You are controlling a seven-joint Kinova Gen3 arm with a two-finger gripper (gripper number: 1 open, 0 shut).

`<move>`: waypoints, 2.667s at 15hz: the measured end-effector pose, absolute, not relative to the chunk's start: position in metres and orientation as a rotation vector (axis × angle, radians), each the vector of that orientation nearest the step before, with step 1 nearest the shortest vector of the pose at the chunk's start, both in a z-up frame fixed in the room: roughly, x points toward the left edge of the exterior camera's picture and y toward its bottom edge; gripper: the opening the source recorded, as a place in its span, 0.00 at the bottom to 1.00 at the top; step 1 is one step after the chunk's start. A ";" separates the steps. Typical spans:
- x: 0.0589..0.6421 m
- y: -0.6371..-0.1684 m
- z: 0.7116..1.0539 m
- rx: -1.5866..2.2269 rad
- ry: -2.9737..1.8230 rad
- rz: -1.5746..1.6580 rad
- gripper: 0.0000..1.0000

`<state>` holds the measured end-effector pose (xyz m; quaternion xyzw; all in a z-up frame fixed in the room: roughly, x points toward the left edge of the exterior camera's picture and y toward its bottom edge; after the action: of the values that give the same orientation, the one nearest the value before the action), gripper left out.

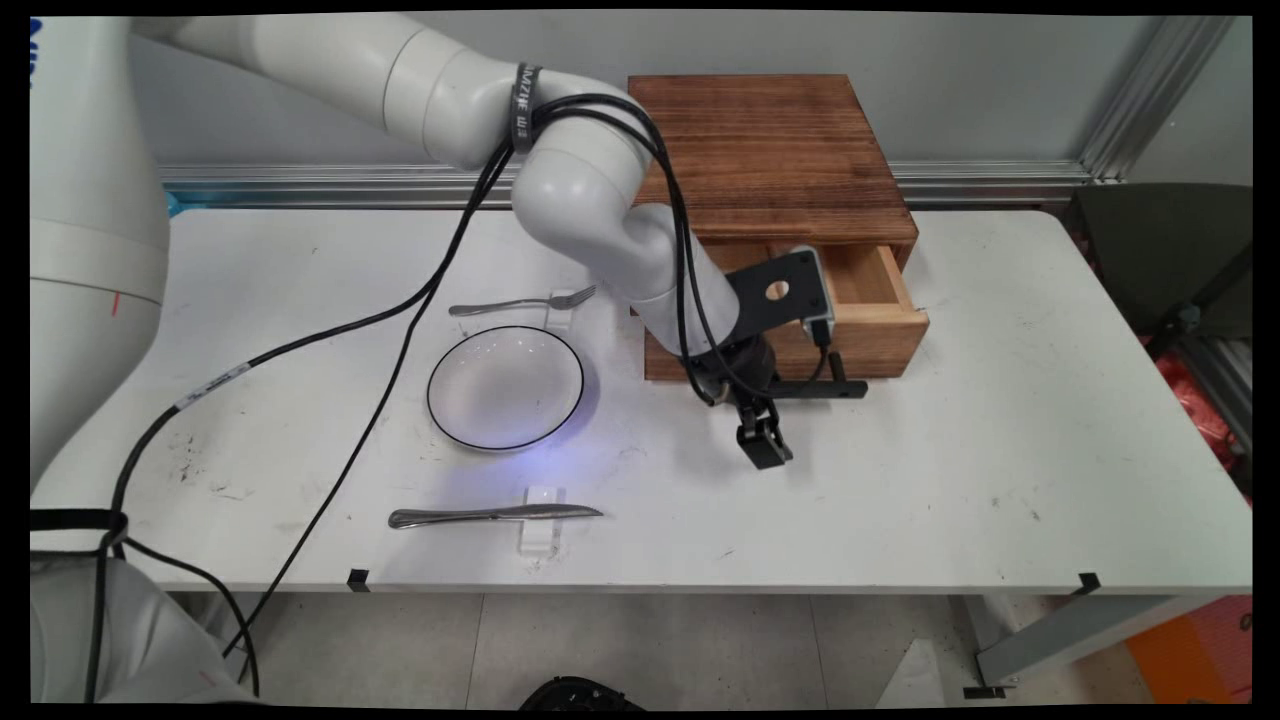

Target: Open the drawer

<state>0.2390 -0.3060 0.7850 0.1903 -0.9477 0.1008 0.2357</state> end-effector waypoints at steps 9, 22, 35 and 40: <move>0.229 -0.273 0.788 0.513 -2.599 0.238 1.00; 0.211 -0.221 0.792 0.488 -2.598 0.174 1.00; 0.203 -0.181 0.800 0.504 -2.601 0.136 1.00; 0.199 -0.165 0.804 0.502 -2.603 0.127 1.00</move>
<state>0.1990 -0.1655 0.8038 0.1835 -0.9518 0.0464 0.2414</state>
